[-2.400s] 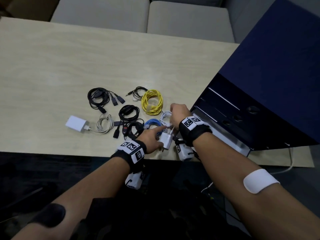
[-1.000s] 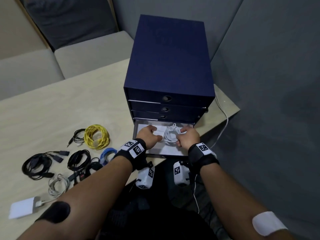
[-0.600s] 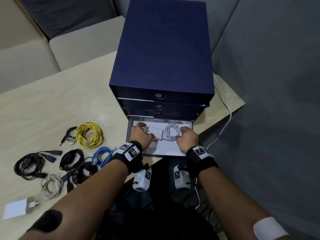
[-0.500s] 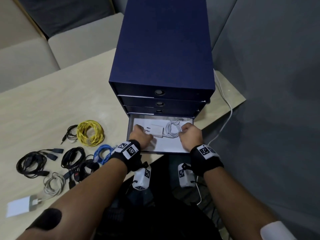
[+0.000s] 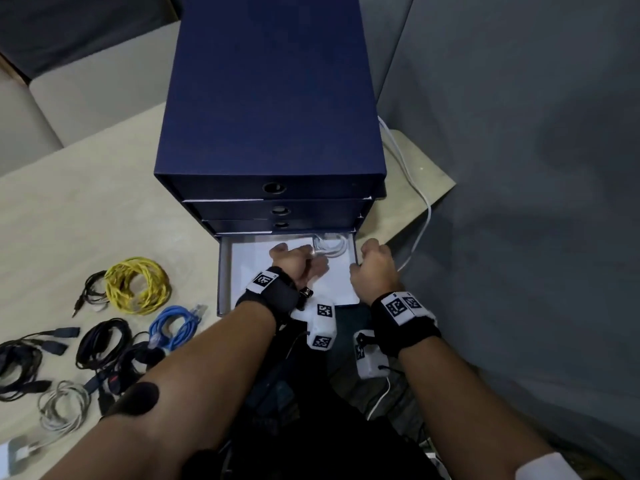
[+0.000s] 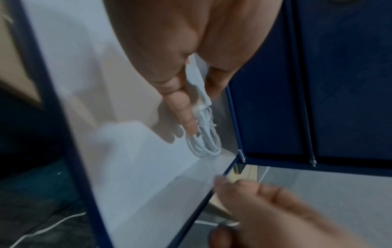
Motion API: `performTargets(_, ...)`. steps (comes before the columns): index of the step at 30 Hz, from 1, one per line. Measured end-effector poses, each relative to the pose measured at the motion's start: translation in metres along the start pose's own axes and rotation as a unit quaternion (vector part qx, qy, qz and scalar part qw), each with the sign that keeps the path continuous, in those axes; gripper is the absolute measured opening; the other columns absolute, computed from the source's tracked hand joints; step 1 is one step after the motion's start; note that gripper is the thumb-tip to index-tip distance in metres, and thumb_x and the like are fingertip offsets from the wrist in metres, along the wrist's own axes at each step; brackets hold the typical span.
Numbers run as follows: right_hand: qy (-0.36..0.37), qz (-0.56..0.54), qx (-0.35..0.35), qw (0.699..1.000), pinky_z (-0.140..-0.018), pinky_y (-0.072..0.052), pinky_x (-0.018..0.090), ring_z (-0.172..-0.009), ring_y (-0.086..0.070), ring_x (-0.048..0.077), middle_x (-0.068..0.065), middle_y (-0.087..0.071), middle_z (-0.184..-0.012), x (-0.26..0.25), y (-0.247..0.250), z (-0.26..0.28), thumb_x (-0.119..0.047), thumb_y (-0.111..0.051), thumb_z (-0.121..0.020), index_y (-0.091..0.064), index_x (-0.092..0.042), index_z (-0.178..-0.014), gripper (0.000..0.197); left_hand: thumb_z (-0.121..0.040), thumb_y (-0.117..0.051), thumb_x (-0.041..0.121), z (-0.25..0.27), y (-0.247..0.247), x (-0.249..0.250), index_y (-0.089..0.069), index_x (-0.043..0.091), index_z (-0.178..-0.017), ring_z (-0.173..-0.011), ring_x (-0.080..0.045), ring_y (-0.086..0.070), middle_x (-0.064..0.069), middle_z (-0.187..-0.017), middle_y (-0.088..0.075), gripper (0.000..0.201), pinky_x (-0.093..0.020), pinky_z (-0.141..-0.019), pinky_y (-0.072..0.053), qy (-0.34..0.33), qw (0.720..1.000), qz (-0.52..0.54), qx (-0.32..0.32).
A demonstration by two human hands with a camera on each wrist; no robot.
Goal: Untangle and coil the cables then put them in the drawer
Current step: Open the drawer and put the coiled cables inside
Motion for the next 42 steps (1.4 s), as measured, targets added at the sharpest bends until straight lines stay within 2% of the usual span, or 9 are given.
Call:
performTargets(4,0.062,-0.021,-0.050,0.997,-0.082,-0.043,0.028,-0.105,-0.058,0.032,0.016,-0.062,-0.117,-0.022,-0.006,-0.009,-0.014,-0.051,-0.093,-0.059,-0.006,-0.117,0.026,-0.094,-0.041,-0.005,-0.014,-0.007,0.009,-0.028,0.004,-0.128,-0.076,-0.025,-0.057,-0.019,-0.088,-0.058,0.037,-0.040,-0.066,-0.053,-0.006,0.997,-0.070,-0.018)
performTargets(12,0.027,-0.038,-0.148,0.988,-0.099,-0.039,0.028,-0.124,-0.049,0.031,0.015,-0.055,-0.135,-0.044,-0.039,-0.023,-0.022,-0.057,-0.092,-0.042,-0.012,-0.140,0.051,-0.090,-0.054,0.000,-0.023,0.042,0.033,-0.043,0.005,-0.119,-0.074,-0.029,-0.065,-0.019,-0.087,-0.066,0.032,-0.049,-0.081,-0.057,-0.082,0.971,-0.195,0.108)
performTargets(17,0.037,-0.017,-0.134,0.990,-0.109,-0.030,0.030,-0.134,-0.037,0.028,0.011,-0.041,-0.147,-0.049,-0.046,-0.029,-0.016,-0.052,-0.093,-0.037,-0.008,-0.143,0.053,-0.087,-0.048,-0.011,-0.017,0.030,0.035,-0.053,0.010,-0.100,-0.083,-0.027,-0.059,-0.008,-0.100,-0.064,0.025,-0.046,-0.085,-0.053,-0.085,0.983,-0.161,0.017)
performTargets(21,0.049,-0.007,-0.147,0.988,-0.111,-0.027,0.029,-0.136,-0.034,0.026,0.010,-0.036,-0.149,-0.047,-0.049,-0.034,-0.013,-0.052,-0.094,-0.040,-0.009,-0.142,0.049,-0.076,-0.040,-0.023,-0.025,0.018,0.030,-0.055,0.011,-0.107,-0.063,-0.018,-0.040,0.009,-0.064,-0.056,0.048,-0.031,-0.054,-0.035,-0.096,0.965,-0.232,-0.074)
performTargets(30,0.092,0.088,-0.198,0.972,-0.108,-0.034,0.035,-0.135,-0.035,0.027,0.010,-0.033,-0.149,-0.056,-0.063,-0.040,-0.012,-0.047,-0.094,-0.031,-0.018,-0.143,0.052,-0.067,-0.052,-0.009,-0.022,0.014,0.028,-0.044,0.013,-0.096,-0.083,-0.020,-0.040,-0.004,-0.082,-0.038,0.038,-0.030,-0.070,-0.038,-0.066,0.955,-0.270,-0.103)
performTargets(34,0.075,0.104,-0.201,0.971,-0.110,-0.030,0.036,-0.136,-0.034,0.030,0.014,-0.033,-0.149,-0.055,-0.065,-0.043,-0.018,-0.047,-0.096,-0.031,-0.014,-0.144,0.051,-0.065,-0.061,-0.001,-0.020,0.021,0.032,-0.049,0.003,-0.101,-0.060,-0.020,-0.041,-0.008,-0.069,-0.038,0.039,-0.028,-0.052,-0.035,-0.041,0.948,-0.290,-0.124)
performTargets(36,0.076,0.111,-0.201,0.970,-0.109,-0.031,0.036,-0.135,-0.036,0.031,0.015,-0.037,-0.146,-0.056,-0.065,-0.043,-0.021,-0.048,-0.096,-0.035,-0.013,-0.141,0.047,-0.076,-0.062,-0.005,-0.018,0.022,0.034,-0.056,0.004,-0.109,-0.059,-0.022,-0.044,-0.011,-0.076,-0.047,0.035,-0.030,-0.055,-0.035,-0.041,0.944,-0.301,-0.127)
performTargets(40,0.081,0.115,-0.209,0.968,-0.107,-0.033,0.033,-0.134,-0.039,0.028,0.012,-0.040,-0.146,-0.060,-0.059,-0.041,-0.025,-0.050,-0.096,-0.041,-0.013,-0.140,0.046,-0.084,-0.062,0.000,-0.007,0.032,0.042,-0.052,0.009,-0.127,-0.104,-0.020,-0.062,-0.001,-0.113,-0.060,0.044,-0.030,-0.079,-0.046,-0.028,0.943,-0.320,-0.092)
performTargets(42,0.087,0.098,-0.211,0.969,-0.108,-0.034,0.032,-0.133,-0.040,0.026,0.009,-0.039,-0.148,-0.065,-0.055,-0.037,-0.029,-0.052,-0.096,-0.043,-0.014,-0.141,0.048,-0.089,-0.056,0.005,0.005,0.038,0.051,-0.048,0.013,-0.134,-0.099,-0.010,-0.062,0.001,-0.116,-0.063,0.046,-0.028,-0.080,-0.047,-0.051,0.930,-0.355,-0.079)
Point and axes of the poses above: each hand's wrist, its own z-axis away from the middle knuckle, its own y-axis out of the back of the hand, x = y × z, the point moved 6 cm from there along -z, towards the middle knuckle
